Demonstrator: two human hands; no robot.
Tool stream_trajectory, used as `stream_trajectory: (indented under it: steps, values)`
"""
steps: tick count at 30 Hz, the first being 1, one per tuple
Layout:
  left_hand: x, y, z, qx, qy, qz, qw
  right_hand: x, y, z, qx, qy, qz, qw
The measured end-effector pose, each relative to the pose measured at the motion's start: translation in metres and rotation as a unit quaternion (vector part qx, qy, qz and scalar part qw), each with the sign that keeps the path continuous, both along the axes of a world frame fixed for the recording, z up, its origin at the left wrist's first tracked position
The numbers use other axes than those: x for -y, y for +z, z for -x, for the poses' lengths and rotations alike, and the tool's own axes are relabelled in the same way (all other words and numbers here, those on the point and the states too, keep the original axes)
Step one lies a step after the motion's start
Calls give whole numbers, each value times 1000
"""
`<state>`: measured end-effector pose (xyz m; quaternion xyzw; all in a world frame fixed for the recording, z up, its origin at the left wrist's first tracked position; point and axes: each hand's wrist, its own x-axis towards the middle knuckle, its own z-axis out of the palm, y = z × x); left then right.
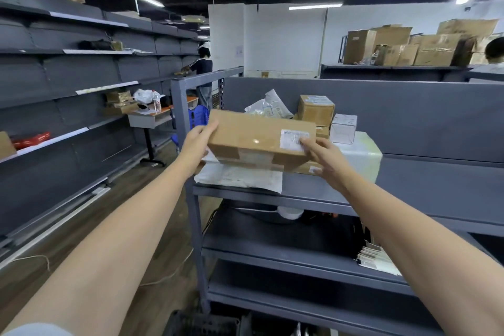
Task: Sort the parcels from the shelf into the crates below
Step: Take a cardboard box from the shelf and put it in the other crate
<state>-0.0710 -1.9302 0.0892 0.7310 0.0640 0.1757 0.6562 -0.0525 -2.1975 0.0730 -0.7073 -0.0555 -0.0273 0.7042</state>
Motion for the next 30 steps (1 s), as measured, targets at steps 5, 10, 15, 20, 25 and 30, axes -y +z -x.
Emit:
stream_trajectory:
  steps: [5,10,15,20,25,30]
  values:
    - [22,-6,41,33,-48,-40,997,22,-1,41,32,73,-4,997]
    - [37,-33,64,-43,-85,-93,991,42,-26,60,32,52,26,998]
    - [40,-86,80,-70,-88,-184,976,40,-77,63,-10,10,83,996]
    - [22,-152,80,-172,-1,-259,950,13,-126,65,-37,-35,166,985]
    - [-4,-234,76,-223,6,-281,933,-15,-209,56,-106,-43,163,980]
    - [-34,-328,63,-243,40,-326,912,-45,-313,34,-114,-20,203,972]
